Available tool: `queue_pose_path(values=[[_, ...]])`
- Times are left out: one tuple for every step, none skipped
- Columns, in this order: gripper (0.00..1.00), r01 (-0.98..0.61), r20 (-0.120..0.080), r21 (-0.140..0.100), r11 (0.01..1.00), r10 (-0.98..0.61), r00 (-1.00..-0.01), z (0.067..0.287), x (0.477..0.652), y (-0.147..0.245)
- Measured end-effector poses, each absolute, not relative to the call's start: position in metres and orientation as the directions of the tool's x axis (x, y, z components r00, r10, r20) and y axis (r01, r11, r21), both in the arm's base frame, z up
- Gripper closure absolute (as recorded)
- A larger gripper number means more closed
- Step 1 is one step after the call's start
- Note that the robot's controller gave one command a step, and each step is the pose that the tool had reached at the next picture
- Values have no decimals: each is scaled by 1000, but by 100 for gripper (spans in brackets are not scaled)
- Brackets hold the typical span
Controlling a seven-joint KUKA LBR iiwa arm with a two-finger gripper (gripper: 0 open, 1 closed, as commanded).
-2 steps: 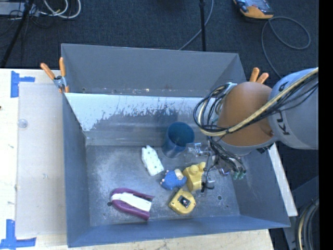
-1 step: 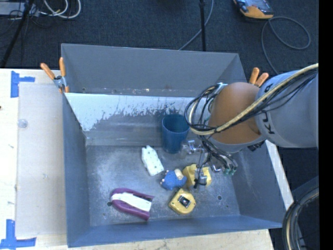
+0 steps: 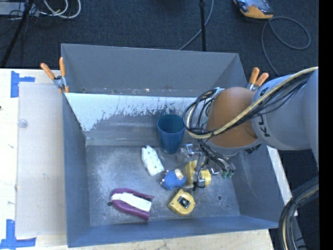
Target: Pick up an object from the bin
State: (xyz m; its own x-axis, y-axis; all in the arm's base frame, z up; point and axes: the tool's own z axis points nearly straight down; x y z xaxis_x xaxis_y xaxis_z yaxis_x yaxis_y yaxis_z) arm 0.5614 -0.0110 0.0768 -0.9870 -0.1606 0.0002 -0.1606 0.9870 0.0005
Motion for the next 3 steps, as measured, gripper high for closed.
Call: queue_pose_path(values=[[0, -181, 2, 1, 984, -181, -984, 74, 559, -12], [0, -194, 0, -2, 981, -194, -981, 72, 546, 22], [100, -354, 2, 2, 935, -354, -935, 69, 578, 39]])
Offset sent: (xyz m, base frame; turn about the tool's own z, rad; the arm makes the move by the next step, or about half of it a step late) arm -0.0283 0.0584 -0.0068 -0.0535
